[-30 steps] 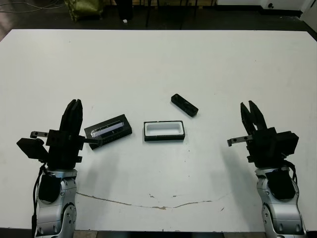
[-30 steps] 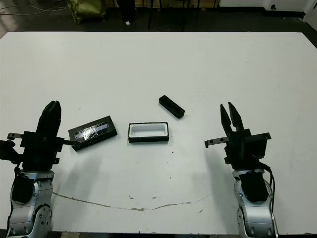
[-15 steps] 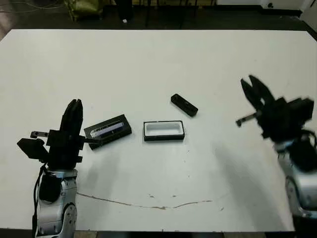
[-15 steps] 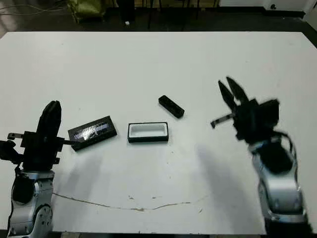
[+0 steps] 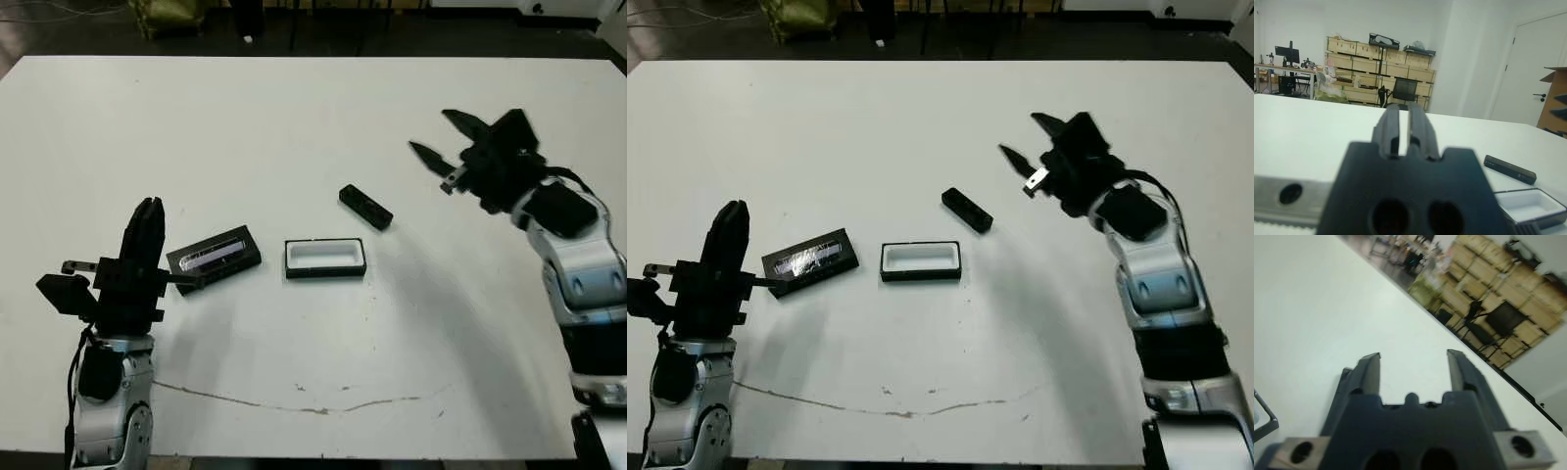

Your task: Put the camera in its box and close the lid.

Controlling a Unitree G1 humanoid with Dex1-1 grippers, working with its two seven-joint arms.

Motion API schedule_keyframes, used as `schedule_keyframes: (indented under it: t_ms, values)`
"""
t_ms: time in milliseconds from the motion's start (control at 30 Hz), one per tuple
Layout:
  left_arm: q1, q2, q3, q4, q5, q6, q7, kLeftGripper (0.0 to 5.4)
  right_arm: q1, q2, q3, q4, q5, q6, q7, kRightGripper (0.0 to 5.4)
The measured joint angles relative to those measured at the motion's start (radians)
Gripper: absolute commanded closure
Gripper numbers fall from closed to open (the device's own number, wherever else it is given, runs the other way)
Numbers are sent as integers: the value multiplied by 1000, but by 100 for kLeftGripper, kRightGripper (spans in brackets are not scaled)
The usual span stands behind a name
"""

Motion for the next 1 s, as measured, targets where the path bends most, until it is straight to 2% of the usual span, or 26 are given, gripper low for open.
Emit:
schedule_keyframes:
  t_ms: [167,333,633,1000]
  values:
    - [0,0,0,0,0,-1,0,540,-54,0,71,51,-44,37,73,113]
    - [0,0,1,5,3,-5,-2,540,-74,2,88,114,-49,42,117,7]
    - [-1,0,1,14,7,-12,-2,540,-86,11,88,188,-30,3,194,3]
    - [-1,-1,-1,14,8,-12,0,540,-109,36,83,265,-16,29,243,3]
